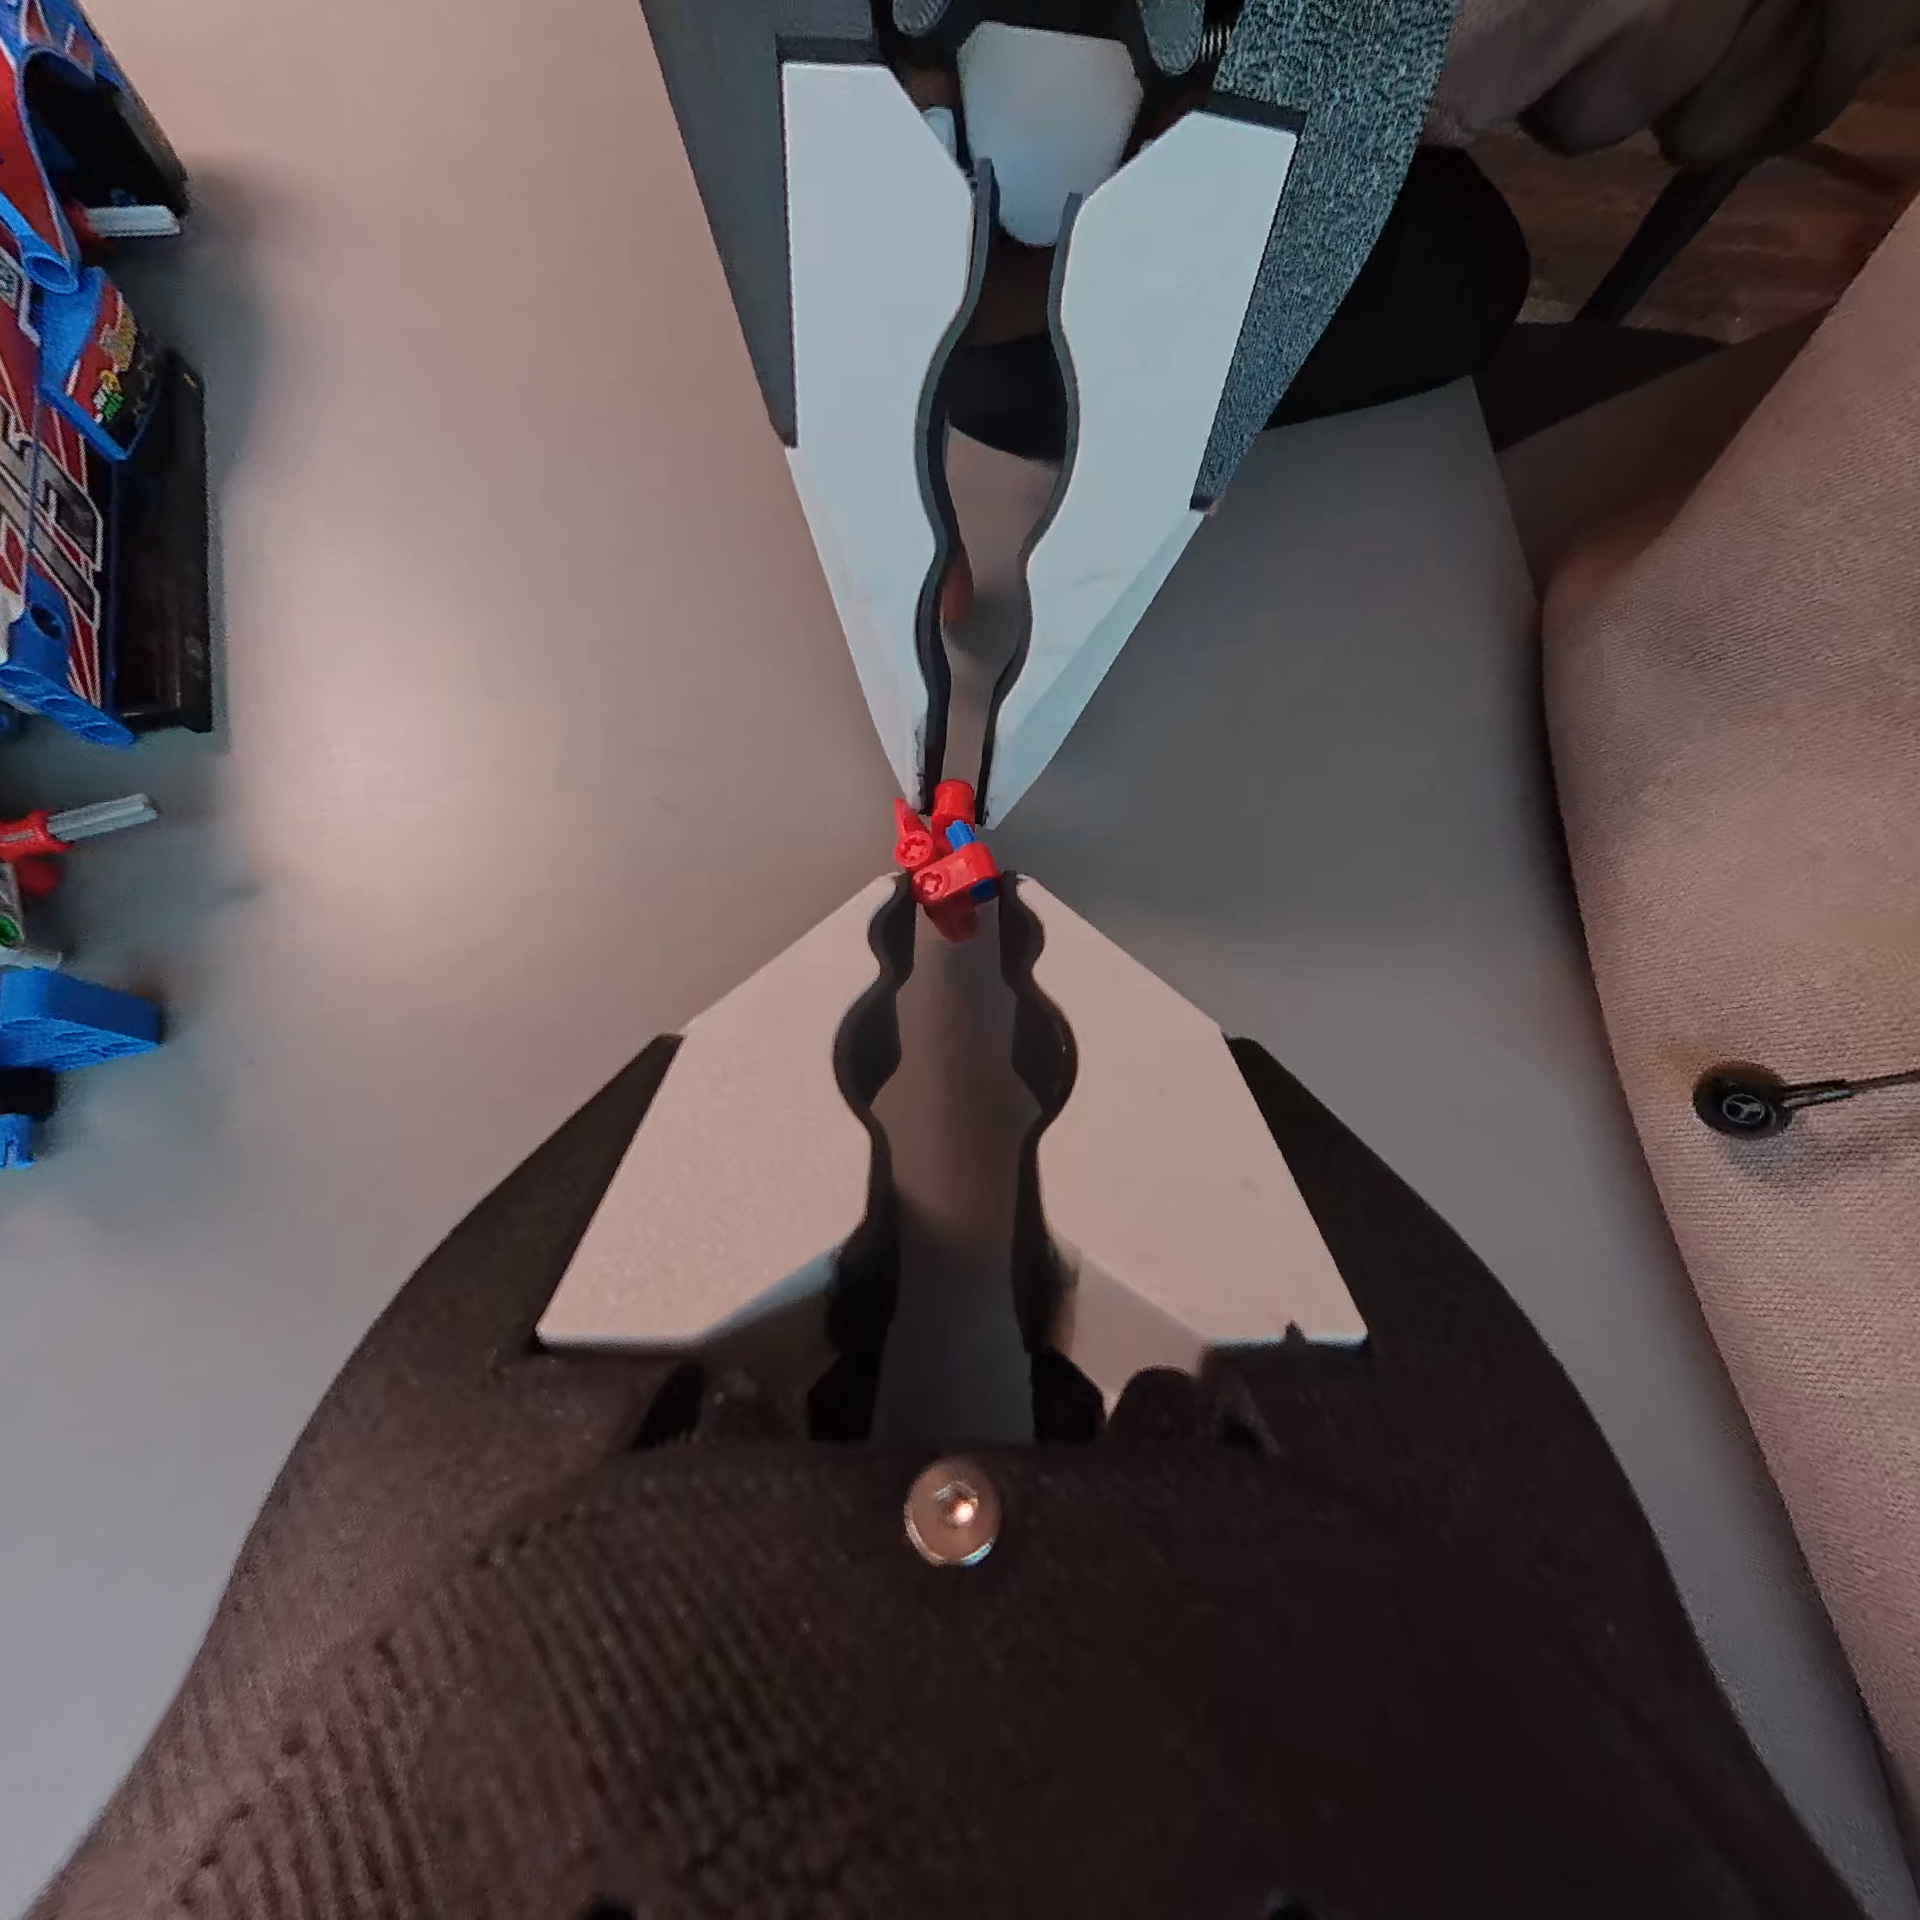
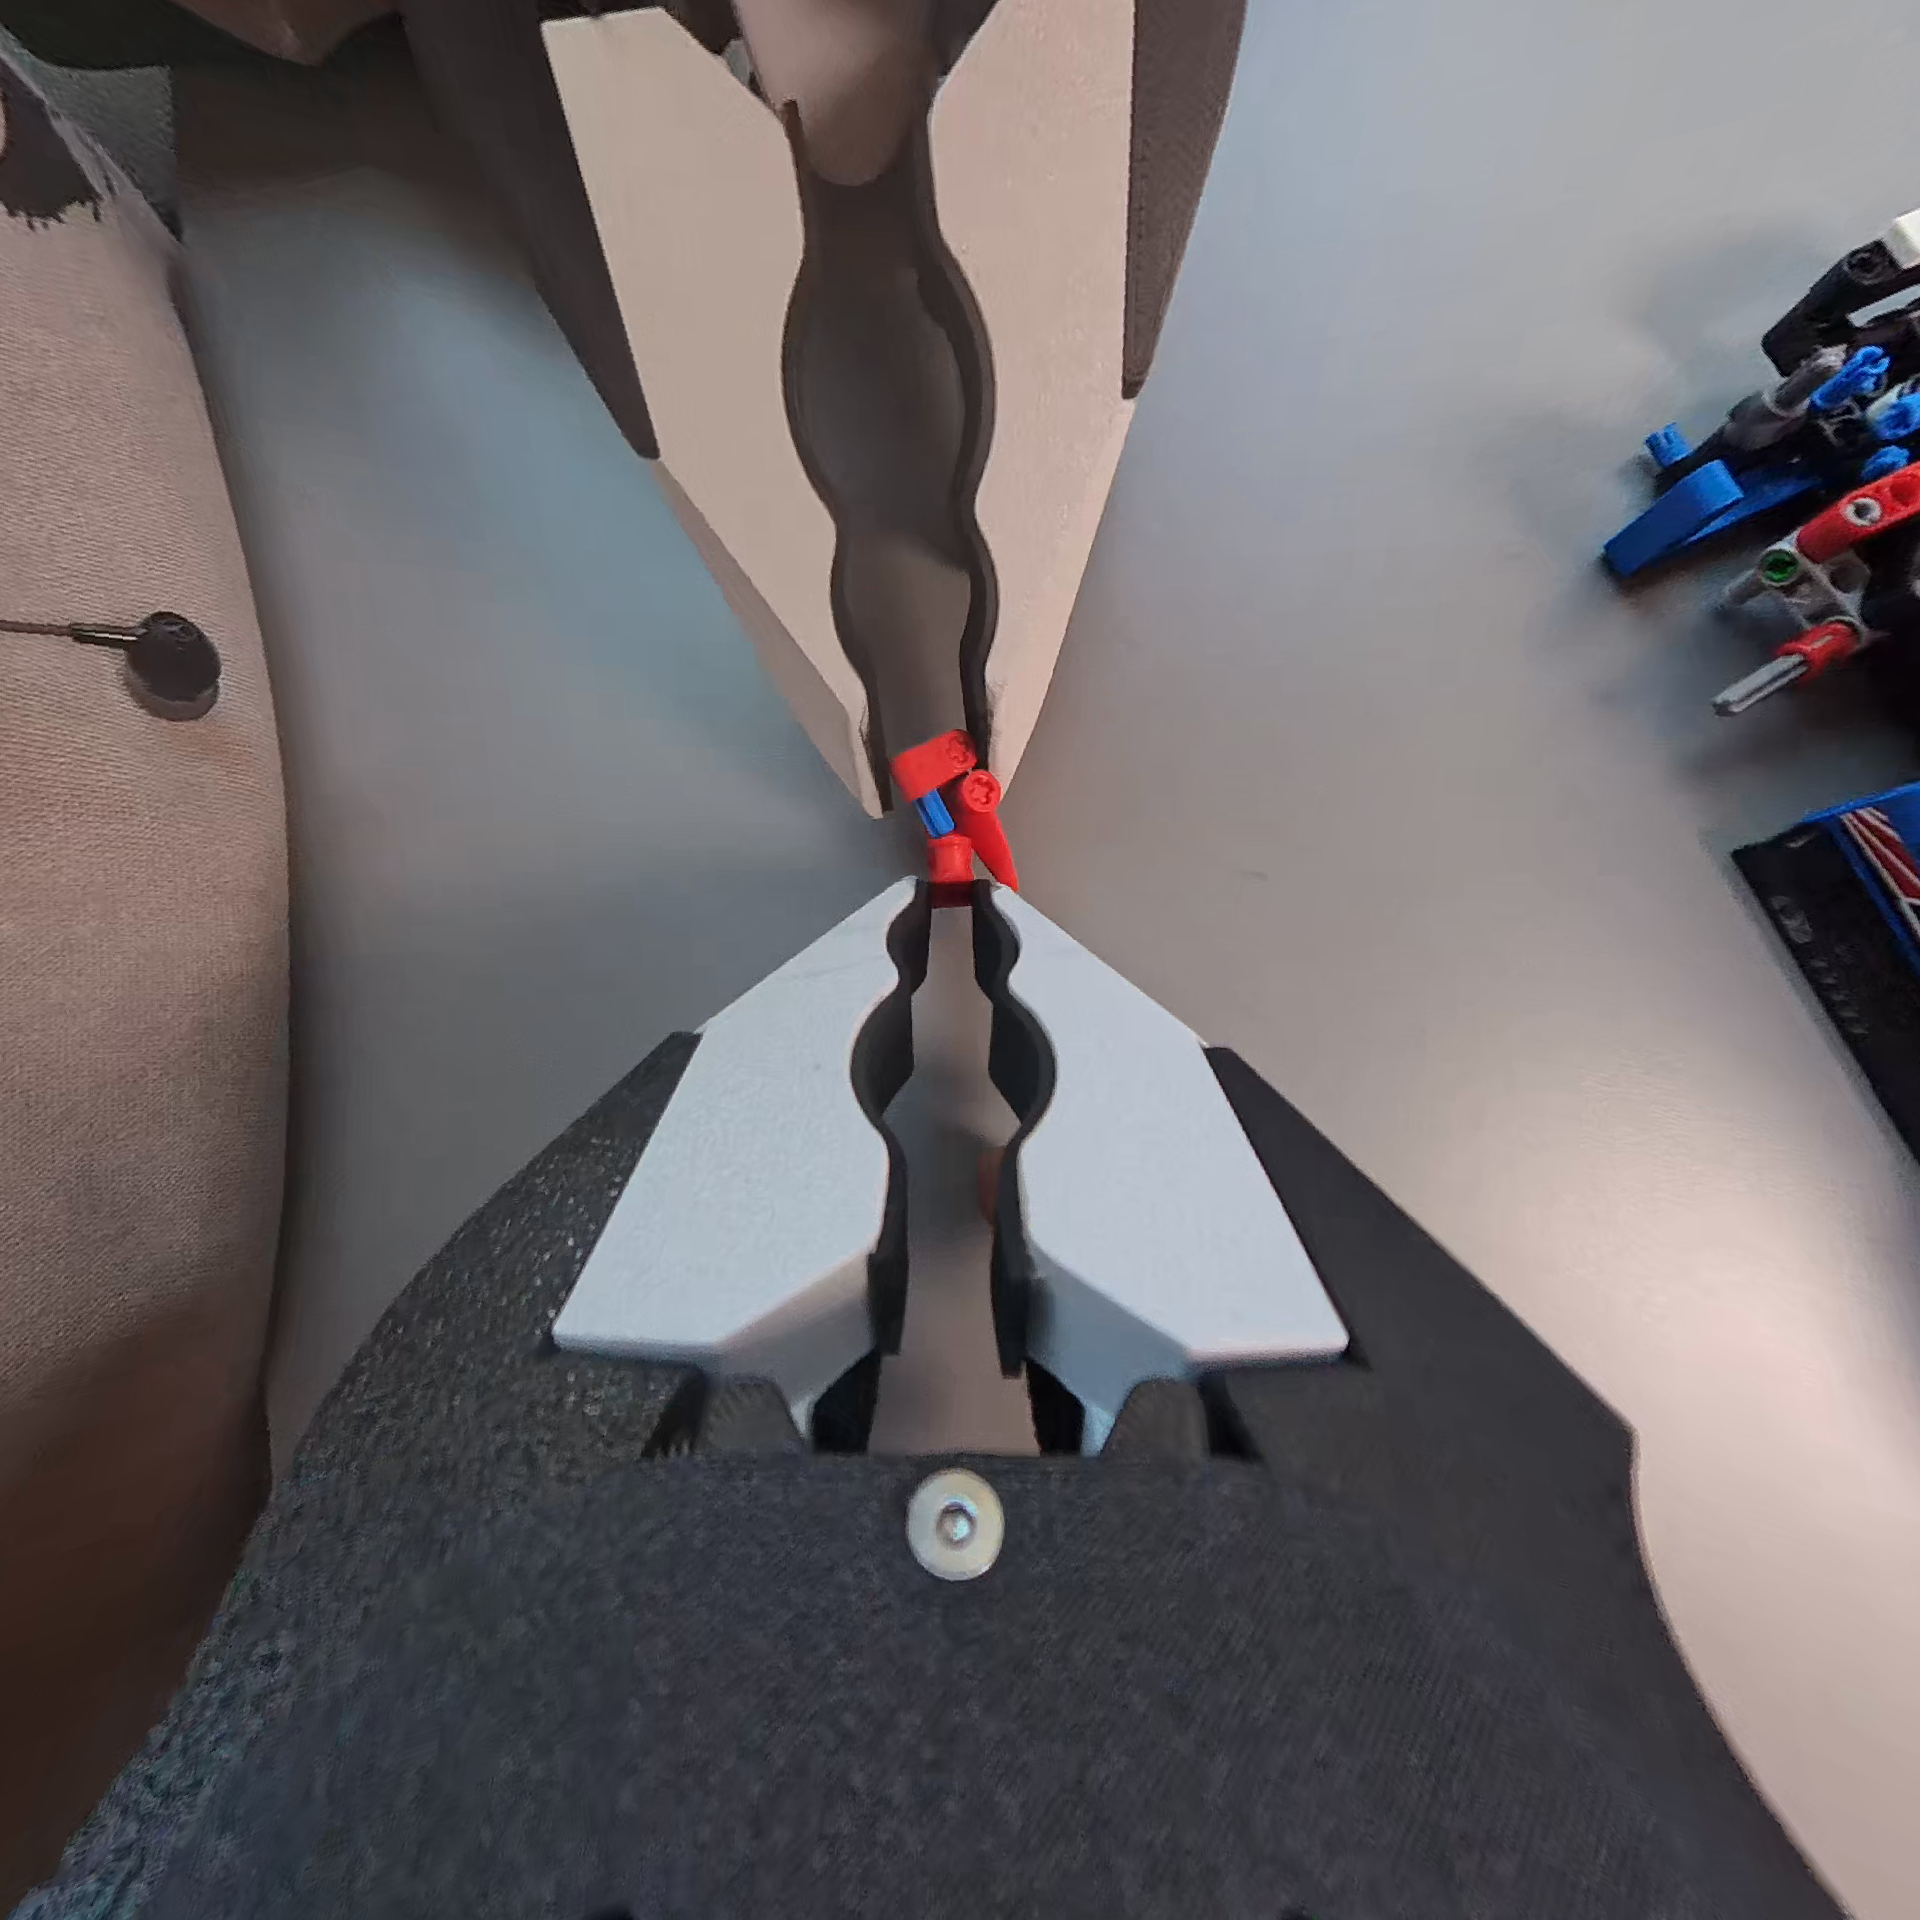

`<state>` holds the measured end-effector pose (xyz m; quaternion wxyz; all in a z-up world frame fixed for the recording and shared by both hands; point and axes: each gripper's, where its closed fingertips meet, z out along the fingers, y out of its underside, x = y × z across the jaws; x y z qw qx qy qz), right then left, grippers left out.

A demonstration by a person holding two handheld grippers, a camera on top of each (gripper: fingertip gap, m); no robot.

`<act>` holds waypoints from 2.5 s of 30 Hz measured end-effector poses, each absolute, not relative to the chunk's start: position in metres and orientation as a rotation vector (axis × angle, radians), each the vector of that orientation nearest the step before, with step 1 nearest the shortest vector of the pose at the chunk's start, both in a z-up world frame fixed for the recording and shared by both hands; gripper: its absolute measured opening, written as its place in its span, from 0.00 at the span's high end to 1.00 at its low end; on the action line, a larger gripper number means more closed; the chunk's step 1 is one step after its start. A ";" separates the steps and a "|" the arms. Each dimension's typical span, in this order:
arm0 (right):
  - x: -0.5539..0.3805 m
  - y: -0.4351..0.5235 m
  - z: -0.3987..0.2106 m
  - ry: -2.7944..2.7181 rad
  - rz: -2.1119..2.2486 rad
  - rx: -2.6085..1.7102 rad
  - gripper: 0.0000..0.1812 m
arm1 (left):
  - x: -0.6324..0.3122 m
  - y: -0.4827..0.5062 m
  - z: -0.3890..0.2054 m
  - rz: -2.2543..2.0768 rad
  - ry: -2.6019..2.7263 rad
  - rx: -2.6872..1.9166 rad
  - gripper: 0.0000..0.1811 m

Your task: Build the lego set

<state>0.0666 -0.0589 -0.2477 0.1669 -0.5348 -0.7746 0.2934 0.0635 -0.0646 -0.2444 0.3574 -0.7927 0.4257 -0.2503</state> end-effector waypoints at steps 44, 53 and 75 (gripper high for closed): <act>0.072 -0.056 -0.243 -1.884 0.848 -1.746 0.86 | 0.069 -0.054 -0.253 -0.411 1.027 -2.081 0.92; 0.078 -0.058 -0.243 -1.861 0.840 -1.773 0.86 | 0.071 -0.054 -0.253 -0.405 1.052 -2.059 0.92; 0.078 -0.060 -0.239 -1.744 1.077 -1.945 0.83 | 0.078 -0.054 -0.254 -0.415 1.038 -2.184 0.92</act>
